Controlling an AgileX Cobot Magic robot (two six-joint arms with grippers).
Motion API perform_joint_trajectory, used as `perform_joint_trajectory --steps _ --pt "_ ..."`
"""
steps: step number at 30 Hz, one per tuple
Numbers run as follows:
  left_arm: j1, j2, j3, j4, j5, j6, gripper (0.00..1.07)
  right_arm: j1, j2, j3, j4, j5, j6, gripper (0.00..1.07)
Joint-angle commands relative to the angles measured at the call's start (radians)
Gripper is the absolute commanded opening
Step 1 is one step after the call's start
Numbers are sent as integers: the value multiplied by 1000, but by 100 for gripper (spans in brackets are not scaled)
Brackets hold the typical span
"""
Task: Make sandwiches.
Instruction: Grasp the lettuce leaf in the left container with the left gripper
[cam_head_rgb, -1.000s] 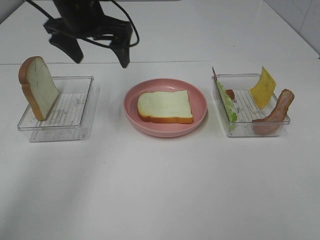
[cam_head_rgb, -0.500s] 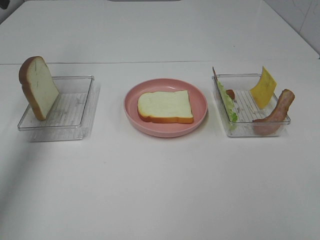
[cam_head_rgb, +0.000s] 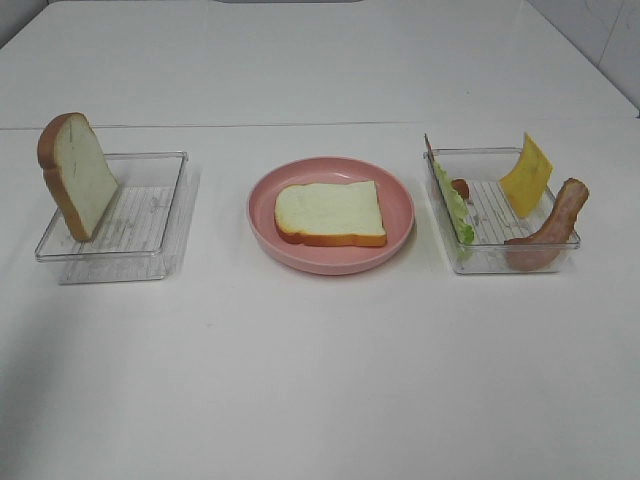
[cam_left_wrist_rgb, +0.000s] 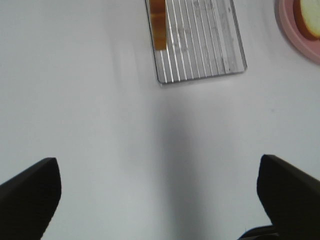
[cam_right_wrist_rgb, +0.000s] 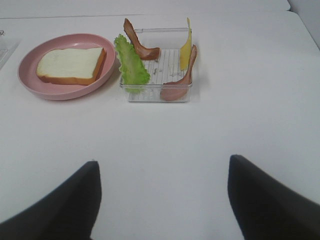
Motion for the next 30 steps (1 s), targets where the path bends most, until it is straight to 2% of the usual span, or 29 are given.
perform_joint_trajectory --steps 1,2,3,4,6,8,16,18,19,30 --pt "-1 -312 207 -7 -11 4 102 -3 -24 2 1 -5 -15 70" --pt "-1 -369 245 -7 -6 4 102 -3 -24 2 1 -5 -15 70" --pt "-1 -369 245 -7 -6 4 102 -3 -24 2 1 -5 -15 70" --pt "-1 -503 302 3 1 4 102 -3 -24 2 1 -5 -15 70" --pt "-1 -566 327 3 9 4 102 -3 -24 2 1 -5 -15 70" --pt "-1 -718 381 5 28 4 102 -3 -24 2 1 -5 -15 70" --pt "-1 -972 455 -3 2 -9 102 -3 -24 2 1 -5 -15 70" --pt "-1 -992 459 -8 -11 -16 102 -3 -24 2 1 -5 -15 70" --pt "-1 -1027 475 -11 -19 -37 102 -3 -24 2 1 -5 -15 70" --pt "-1 -1017 477 16 -22 -108 102 -3 -17 2 3 -5 -15 70"
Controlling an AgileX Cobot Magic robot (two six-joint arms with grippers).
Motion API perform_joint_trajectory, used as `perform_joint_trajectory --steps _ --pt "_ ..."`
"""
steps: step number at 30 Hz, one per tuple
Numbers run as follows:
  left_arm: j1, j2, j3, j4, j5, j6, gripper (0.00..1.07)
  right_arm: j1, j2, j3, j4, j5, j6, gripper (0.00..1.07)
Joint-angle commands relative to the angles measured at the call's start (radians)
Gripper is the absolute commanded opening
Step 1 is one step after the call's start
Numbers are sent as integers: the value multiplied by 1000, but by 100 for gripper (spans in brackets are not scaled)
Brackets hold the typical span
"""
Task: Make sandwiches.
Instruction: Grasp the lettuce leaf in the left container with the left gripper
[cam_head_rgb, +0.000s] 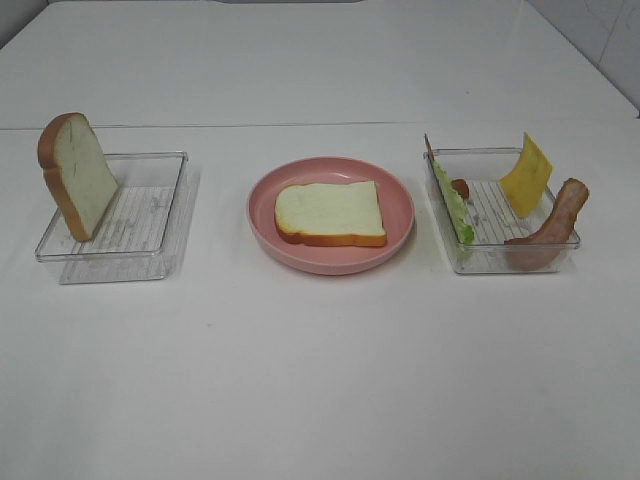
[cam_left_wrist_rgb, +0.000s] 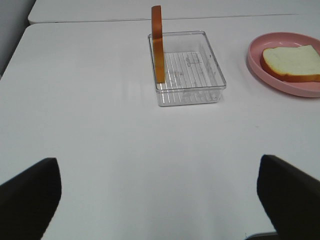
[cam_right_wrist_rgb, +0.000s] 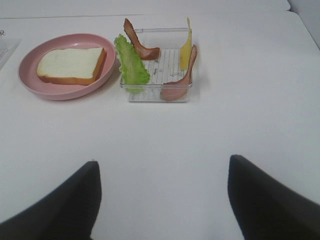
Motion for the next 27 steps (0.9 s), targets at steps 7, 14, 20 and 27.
perform_joint_trajectory --steps 7,14,20,27 --pt "-1 -17 6 10 -19 -31 102 -3 -17 2 3 -5 -15 70" --pt "-1 -17 6 7 -20 -31 102 -3 -17 2 3 -5 -15 70" --pt "-1 -17 6 7 -20 -31 102 -3 -17 2 3 -5 -15 70" --pt "-1 -22 6 8 -20 -31 102 -3 2 -1 2 -10 -15 70"
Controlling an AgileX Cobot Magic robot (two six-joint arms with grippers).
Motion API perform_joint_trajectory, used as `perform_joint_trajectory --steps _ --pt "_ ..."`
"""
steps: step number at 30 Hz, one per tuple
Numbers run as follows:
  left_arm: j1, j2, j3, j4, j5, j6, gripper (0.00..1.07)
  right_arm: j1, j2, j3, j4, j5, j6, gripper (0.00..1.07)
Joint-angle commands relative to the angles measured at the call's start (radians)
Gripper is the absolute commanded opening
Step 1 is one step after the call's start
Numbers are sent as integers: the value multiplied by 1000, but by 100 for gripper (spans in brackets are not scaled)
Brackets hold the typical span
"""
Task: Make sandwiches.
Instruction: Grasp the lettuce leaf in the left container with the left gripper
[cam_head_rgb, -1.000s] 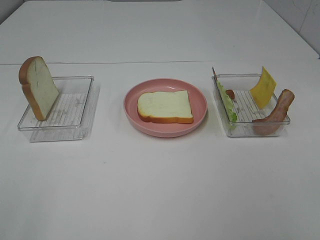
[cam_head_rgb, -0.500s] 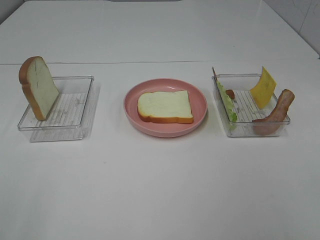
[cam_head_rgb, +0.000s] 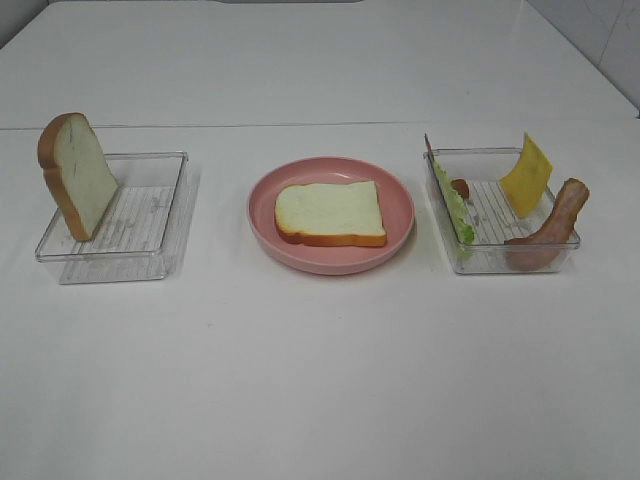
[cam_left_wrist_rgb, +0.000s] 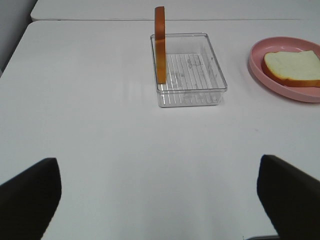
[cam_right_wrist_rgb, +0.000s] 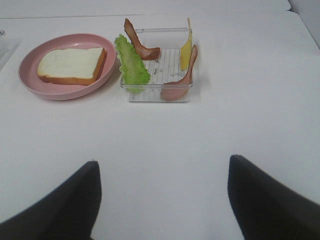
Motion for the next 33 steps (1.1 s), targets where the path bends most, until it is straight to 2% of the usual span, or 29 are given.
perform_joint_trajectory --steps 1,5,7,8,10,11,13,14,15,16,17,19,23,25,29,30,32,33 --pt "-1 -22 6 3 -17 -5 102 -1 41 -11 1 -17 -15 70" --pt "-1 -22 6 3 -17 -5 102 -1 164 -35 2 -35 19 70" --pt "-1 -22 6 3 -17 -5 102 -1 362 -85 10 -54 30 70" --pt "-1 -22 6 3 -17 -5 102 -1 362 -85 10 -54 30 70" --pt "-1 -22 6 3 -17 -5 102 -1 573 -164 14 -51 40 73" --pt "-1 -22 6 3 -17 -5 102 -1 573 -164 14 -51 40 73" --pt "-1 -22 6 3 -17 -5 102 -1 789 -270 7 -15 46 86" --pt "-1 -22 6 3 -17 -5 102 -1 789 -270 7 -15 46 86" --pt "-1 -22 6 3 -17 -5 102 -1 922 -332 5 -10 27 93" --pt "-1 -22 6 3 -17 -5 102 -1 969 -357 5 -17 21 93" --pt "-1 -22 6 3 -17 -5 102 -1 969 -357 5 -17 21 93" --pt "-1 -22 6 3 -17 -5 102 -1 1116 -443 6 -58 23 94" --pt "-1 -22 6 3 -17 -5 102 -1 1247 -525 7 -53 15 94" --pt "-1 -22 6 3 -17 -5 102 0 1366 -604 35 -57 -13 94" --pt "-1 -22 6 3 -17 -5 102 14 1463 -683 103 -69 -47 94" --pt "-1 -22 6 3 -17 -5 102 47 1521 -729 111 -79 -49 94" --pt "-1 -22 6 3 -17 -5 102 72 1553 -749 111 -87 -48 94" --pt "-1 -22 6 3 -17 -5 102 121 1621 -801 111 -97 -41 94"
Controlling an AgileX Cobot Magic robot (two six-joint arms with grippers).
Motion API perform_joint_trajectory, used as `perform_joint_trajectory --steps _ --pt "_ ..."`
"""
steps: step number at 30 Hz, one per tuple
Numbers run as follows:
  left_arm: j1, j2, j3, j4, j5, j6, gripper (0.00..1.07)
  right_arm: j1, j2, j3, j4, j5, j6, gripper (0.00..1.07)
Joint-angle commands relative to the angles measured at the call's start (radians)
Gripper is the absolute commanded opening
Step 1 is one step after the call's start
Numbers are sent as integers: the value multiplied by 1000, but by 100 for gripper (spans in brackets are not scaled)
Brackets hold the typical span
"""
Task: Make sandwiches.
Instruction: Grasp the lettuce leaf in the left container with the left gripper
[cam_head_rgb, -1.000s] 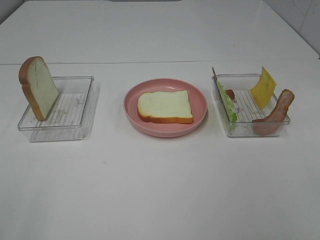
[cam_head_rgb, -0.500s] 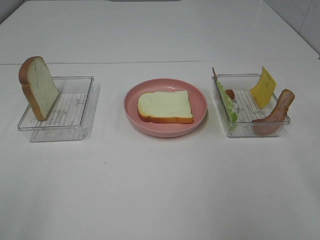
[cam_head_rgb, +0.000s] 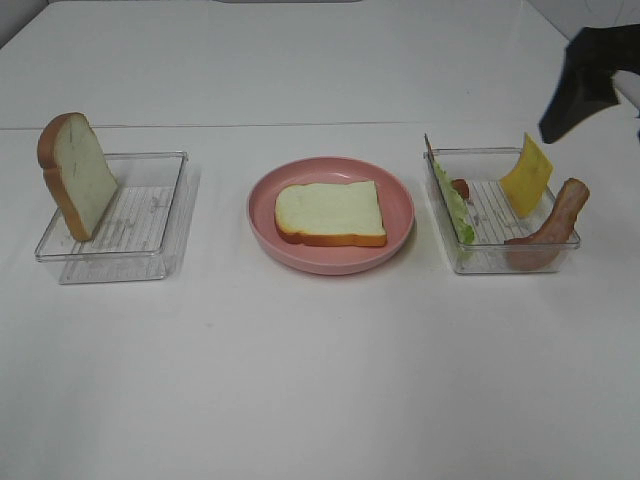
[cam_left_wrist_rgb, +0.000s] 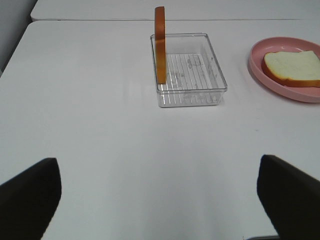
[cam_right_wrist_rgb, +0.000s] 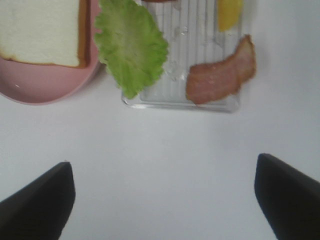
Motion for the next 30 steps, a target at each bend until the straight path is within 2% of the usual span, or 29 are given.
perform_joint_trajectory --steps 1,2,3,5,7,8,10,17,27,30 --pt "-1 -22 6 3 -16 -5 102 74 105 -84 17 -20 -4 94" --pt "-1 -22 6 3 -16 -5 102 74 105 -84 17 -20 -4 94" --pt "-1 -22 6 3 -16 -5 102 111 170 -141 20 -20 7 94" --pt "-1 -22 6 3 -16 -5 102 127 205 -170 21 -20 9 94" --pt "-1 -22 6 3 -16 -5 102 166 308 -252 25 -20 10 94" --pt "-1 -22 6 3 -16 -5 102 166 308 -252 25 -20 10 94" --pt "-1 -22 6 3 -16 -5 102 181 413 -345 29 -13 10 94" --pt "-1 -22 6 3 -16 -5 102 180 526 -411 16 -15 6 94" --pt "-1 -22 6 3 -16 -5 102 180 610 -412 -2 -17 -1 93" --pt "-1 -22 6 3 -16 -5 102 180 611 -412 -5 -16 -1 90"
